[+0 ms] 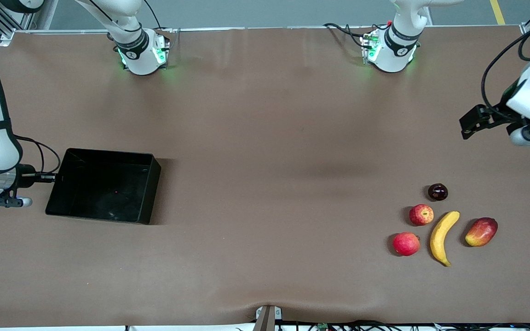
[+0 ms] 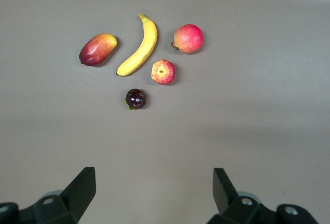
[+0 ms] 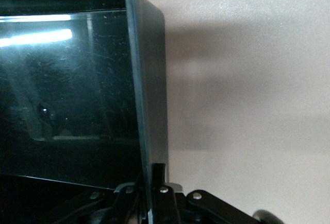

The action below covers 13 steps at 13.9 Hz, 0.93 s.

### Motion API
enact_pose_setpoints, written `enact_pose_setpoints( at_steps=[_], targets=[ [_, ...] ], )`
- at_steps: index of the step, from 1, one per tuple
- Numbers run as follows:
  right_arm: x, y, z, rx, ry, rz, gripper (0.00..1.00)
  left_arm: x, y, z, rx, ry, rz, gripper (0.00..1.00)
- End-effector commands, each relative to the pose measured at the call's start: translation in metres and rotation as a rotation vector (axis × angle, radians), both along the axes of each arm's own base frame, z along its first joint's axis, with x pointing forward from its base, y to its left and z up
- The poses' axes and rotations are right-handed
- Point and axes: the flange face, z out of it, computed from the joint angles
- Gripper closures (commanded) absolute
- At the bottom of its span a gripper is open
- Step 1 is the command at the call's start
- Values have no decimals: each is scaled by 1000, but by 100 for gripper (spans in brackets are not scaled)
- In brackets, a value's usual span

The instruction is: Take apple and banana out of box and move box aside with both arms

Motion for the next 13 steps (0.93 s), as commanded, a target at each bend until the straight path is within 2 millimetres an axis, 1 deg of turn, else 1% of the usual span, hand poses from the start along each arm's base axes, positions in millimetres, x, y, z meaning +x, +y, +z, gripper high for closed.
enact_pose_setpoints(
  at_steps=[1, 2, 3, 4, 5, 6, 7, 8, 9, 10, 11, 13],
  targets=[
    [-4, -8, -18, 24, 4, 19, 22, -8, 6, 2, -20, 6, 4, 0],
    [-4, -7, -18, 30, 8, 7, 5, -8, 6, 2, -22, 3, 5, 0],
    [-3, -3, -17, 32, 15, 18, 0, -7, 6, 2, -23, 1, 10, 0],
    [-1, 0, -14, 39, 20, 24, 0, -8, 6, 2, -23, 2, 14, 0],
    [12, 2, 2, 28, -8, 37, 0, -8, 6, 2, -22, 0, 14, 0],
    [31, 9, 28, 13, -40, 69, 0, -8, 6, 2, -22, 0, 14, 0],
    [45, 20, 57, 24, -33, 104, 0, -8, 5, 2, -23, 0, 13, 0],
    [57, 33, 82, 41, -17, 142, 0, -8, 3, 3, -23, -1, 10, 0],
    [65, 46, 97, 44, -24, 165, 0, -8, 1, 3, -23, -1, 5, 0],
    [77, 64, 112, 31, -51, 202, 0, -8, 0, 3, -23, -1, 2, 0],
    [92, 82, 138, 8, -99, 237, 0, -8, 0, 3, -23, -1, -1, 0],
    [108, 95, 171, -12, -182, 250, 0, -8, 1, 5, -23, -3, -6, 0]
  ],
)
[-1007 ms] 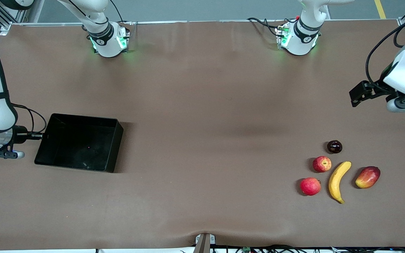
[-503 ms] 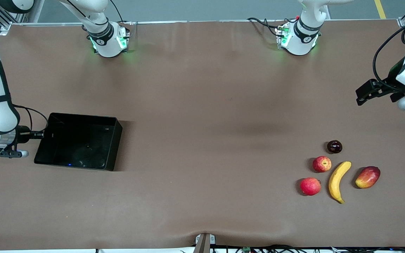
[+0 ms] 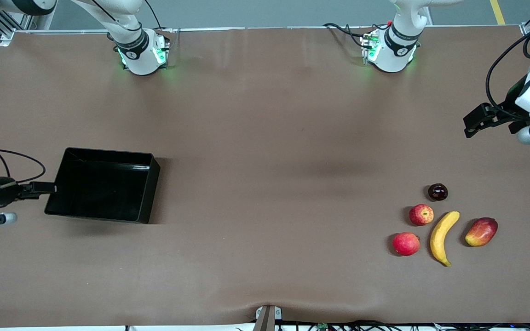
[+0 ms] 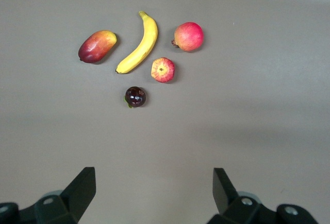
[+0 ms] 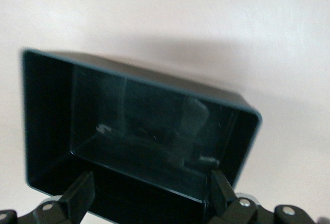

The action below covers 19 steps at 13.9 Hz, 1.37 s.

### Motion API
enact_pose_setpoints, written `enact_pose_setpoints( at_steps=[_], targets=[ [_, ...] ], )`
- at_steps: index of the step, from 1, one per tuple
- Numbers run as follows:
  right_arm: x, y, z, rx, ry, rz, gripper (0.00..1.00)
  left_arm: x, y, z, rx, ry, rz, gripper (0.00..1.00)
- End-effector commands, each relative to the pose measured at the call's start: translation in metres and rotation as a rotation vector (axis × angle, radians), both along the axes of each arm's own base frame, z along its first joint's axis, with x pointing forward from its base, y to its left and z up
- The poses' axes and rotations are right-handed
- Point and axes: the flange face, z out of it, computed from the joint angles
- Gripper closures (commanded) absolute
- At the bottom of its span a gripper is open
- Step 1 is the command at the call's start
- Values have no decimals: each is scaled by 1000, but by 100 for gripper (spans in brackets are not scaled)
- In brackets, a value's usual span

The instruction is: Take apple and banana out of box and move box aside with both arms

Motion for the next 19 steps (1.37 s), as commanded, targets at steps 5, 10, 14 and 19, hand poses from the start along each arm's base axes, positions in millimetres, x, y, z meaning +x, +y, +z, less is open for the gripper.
enact_pose_setpoints(
  at_steps=[5, 10, 14, 19],
  targets=[
    [29, 53, 117, -64, -205, 91, 0, -6, -1, 6, -59, -8, -5, 0],
    [-23, 68, 190, -80, -76, -53, 0, -6, -2, 6, -44, -10, -8, 0],
    [-98, 93, 260, -113, -20, -262, 0, -6, -2, 7, -44, -11, -8, 0],
    [-153, 116, 284, -167, -52, -274, 0, -7, -1, 8, -43, -11, -6, 0]
  ],
)
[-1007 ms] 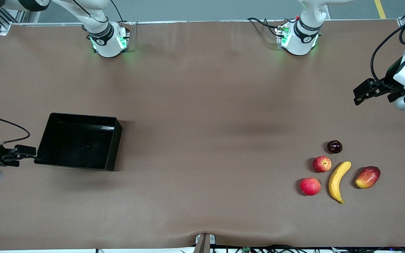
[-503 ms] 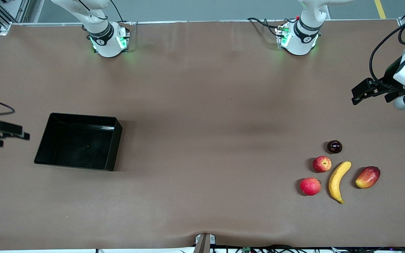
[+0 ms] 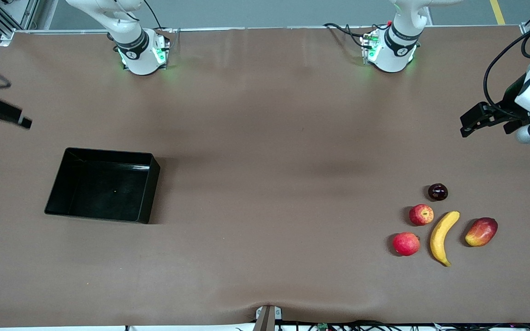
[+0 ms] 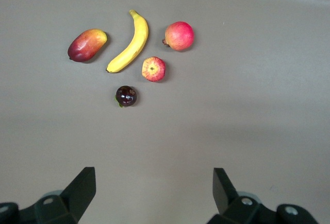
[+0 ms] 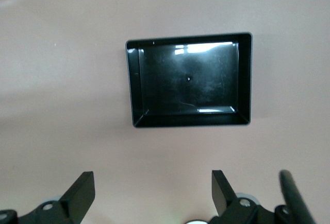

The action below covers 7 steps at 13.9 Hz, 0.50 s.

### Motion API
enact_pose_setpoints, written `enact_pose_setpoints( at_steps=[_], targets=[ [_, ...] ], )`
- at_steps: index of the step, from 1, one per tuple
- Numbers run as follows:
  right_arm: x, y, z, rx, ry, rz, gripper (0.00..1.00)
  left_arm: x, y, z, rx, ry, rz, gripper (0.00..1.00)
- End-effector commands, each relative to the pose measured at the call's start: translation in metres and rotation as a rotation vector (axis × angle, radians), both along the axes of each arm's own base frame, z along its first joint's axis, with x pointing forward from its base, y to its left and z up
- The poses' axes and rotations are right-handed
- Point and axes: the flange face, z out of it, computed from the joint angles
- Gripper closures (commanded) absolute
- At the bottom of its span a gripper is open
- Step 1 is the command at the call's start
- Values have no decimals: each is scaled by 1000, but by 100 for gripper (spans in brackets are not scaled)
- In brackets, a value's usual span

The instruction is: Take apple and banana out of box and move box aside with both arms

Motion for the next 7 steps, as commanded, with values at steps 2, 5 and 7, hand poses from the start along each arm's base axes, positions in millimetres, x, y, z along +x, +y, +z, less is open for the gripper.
enact_pose_setpoints(
  at_steps=[2, 5, 7],
  targets=[
    [-28, -6, -6, -99, -13, 132, 0, -6, 3, 7, -6, -12, -6, 0],
    [-37, -6, -12, -151, -36, 172, 0, -6, 3, 9, -6, -12, -6, 0],
    [-44, -7, -11, -150, -28, 169, 0, -6, 4, 11, -5, -17, -3, 0]
  ],
)
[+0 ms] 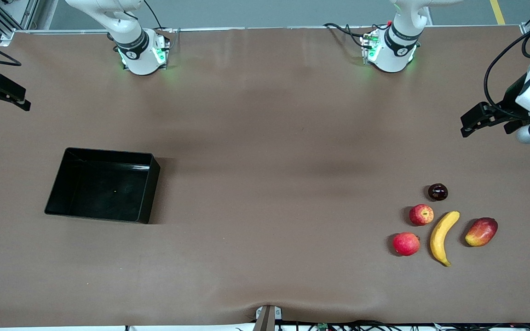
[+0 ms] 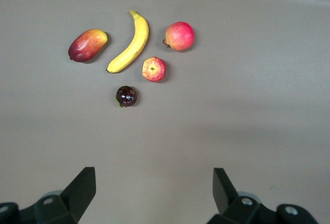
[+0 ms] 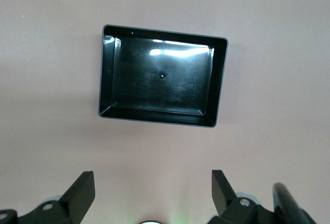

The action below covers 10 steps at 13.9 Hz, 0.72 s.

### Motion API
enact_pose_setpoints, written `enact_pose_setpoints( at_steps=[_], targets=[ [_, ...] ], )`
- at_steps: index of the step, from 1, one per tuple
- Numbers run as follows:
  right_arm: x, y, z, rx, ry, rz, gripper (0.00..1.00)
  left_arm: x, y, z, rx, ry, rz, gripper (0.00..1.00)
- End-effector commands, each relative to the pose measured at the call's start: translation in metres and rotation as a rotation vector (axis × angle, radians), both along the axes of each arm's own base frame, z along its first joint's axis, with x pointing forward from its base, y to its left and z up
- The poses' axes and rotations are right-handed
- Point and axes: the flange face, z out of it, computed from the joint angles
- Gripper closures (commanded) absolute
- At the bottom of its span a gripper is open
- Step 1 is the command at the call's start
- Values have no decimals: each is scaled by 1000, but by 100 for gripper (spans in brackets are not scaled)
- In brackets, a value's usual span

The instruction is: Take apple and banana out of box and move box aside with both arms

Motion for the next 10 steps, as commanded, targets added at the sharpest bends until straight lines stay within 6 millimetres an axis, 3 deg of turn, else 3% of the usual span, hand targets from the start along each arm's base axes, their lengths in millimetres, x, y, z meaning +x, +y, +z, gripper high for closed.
enact_pose_setpoints(
  at_steps=[1, 4, 10],
  targets=[
    [-17, -3, 1, -19, -2, 12, 0, -6, 2, 10, -5, -15, -7, 0],
    [-12, -23, 6, 45, -29, -36, 0, -6, 3, 10, -5, -15, -4, 0],
    [-7, -21, 8, 53, -46, -34, 0, -6, 4, 10, -5, -15, -5, 0]
  ],
)
